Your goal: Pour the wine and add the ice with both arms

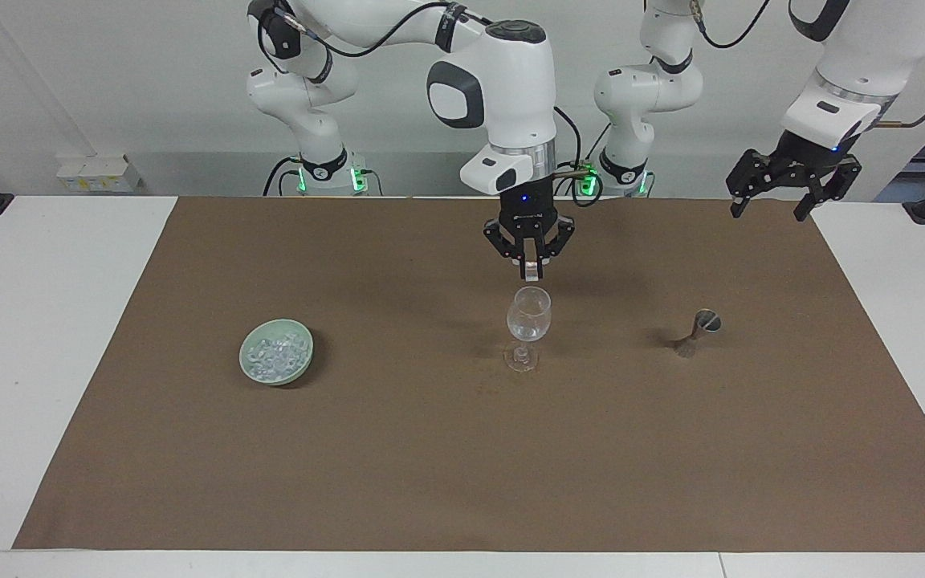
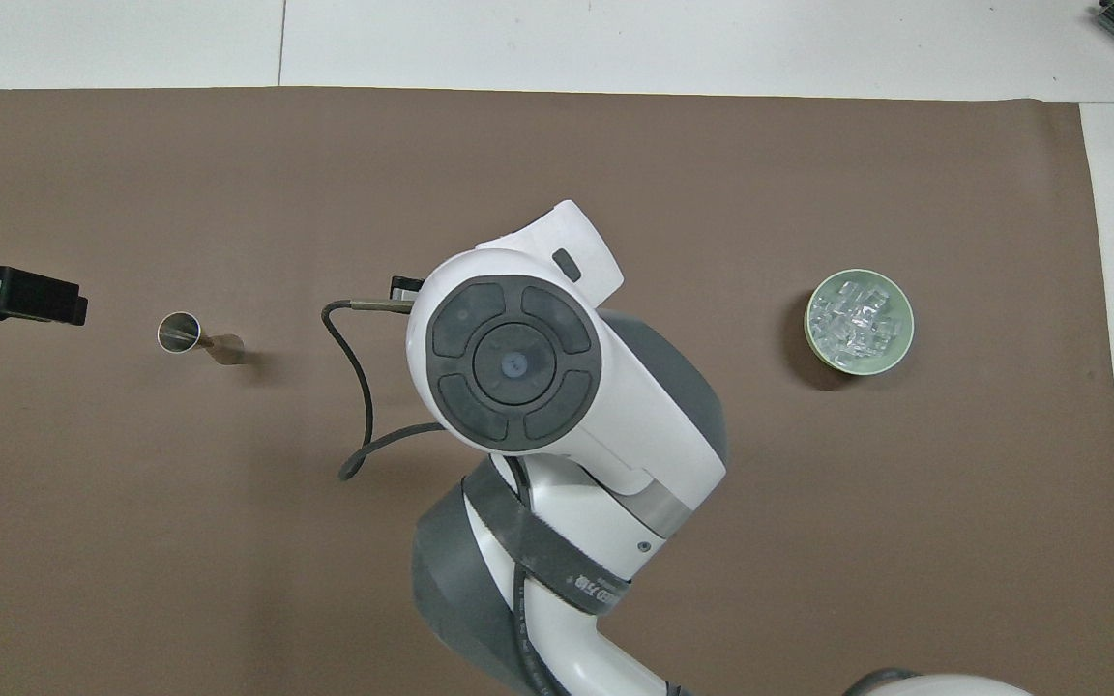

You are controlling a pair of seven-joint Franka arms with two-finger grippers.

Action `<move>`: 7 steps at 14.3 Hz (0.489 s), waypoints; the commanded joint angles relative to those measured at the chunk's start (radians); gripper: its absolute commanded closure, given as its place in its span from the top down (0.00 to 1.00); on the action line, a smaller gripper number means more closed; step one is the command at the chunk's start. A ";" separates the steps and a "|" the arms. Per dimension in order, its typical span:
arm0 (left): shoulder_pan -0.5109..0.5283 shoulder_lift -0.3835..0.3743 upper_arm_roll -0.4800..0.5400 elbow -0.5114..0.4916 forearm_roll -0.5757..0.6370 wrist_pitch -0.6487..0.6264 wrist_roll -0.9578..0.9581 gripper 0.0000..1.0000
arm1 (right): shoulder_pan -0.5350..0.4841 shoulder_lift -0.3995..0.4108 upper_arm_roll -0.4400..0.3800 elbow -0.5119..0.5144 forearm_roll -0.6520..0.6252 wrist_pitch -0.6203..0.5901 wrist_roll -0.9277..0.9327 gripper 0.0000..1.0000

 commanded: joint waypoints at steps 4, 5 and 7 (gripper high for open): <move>0.008 -0.016 0.001 -0.011 -0.014 -0.011 0.020 1.00 | 0.025 0.084 0.002 0.032 -0.086 0.026 0.024 0.00; 0.008 -0.016 0.001 -0.011 -0.014 -0.011 0.020 1.00 | 0.027 0.085 0.002 0.030 -0.086 0.026 0.024 0.00; 0.008 -0.015 0.001 -0.011 -0.014 -0.011 0.020 1.00 | 0.034 0.096 0.002 0.027 -0.093 0.026 0.025 0.00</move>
